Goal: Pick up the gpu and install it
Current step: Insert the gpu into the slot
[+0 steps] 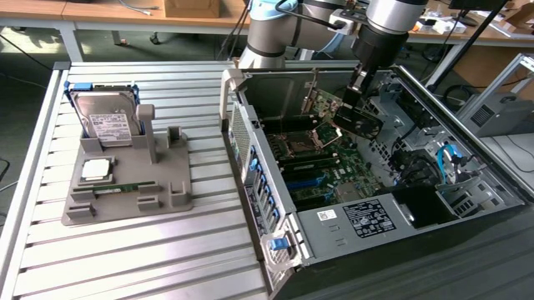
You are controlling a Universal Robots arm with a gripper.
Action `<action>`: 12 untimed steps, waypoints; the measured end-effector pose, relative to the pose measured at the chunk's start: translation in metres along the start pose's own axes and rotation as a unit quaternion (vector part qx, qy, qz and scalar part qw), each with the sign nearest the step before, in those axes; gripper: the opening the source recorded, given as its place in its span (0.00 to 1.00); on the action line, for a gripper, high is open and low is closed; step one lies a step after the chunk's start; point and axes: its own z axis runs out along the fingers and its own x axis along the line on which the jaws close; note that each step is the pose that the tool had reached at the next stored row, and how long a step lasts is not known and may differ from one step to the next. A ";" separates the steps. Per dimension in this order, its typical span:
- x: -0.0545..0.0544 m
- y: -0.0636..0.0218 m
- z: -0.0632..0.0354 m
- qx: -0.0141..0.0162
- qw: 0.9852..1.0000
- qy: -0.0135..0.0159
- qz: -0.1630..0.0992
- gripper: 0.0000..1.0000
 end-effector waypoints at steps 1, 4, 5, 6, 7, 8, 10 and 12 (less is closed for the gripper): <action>0.000 0.0000 0.0000 0.000 1.000 0.000 -0.001 0.27; 0.000 0.0000 0.0000 0.000 1.000 0.000 -0.006 0.27; 0.000 0.0000 0.0000 0.000 1.000 0.000 -0.008 0.27; 0.000 0.0000 0.0000 0.000 1.000 0.000 -0.009 0.27; 0.000 0.0000 0.0000 0.000 1.000 0.000 -0.011 0.27; 0.000 0.0000 0.0000 0.000 1.000 0.000 -0.013 0.27; 0.000 0.0000 0.0000 0.000 1.000 0.000 -0.017 0.27; 0.000 0.0000 0.0000 0.000 1.000 0.000 -0.020 0.27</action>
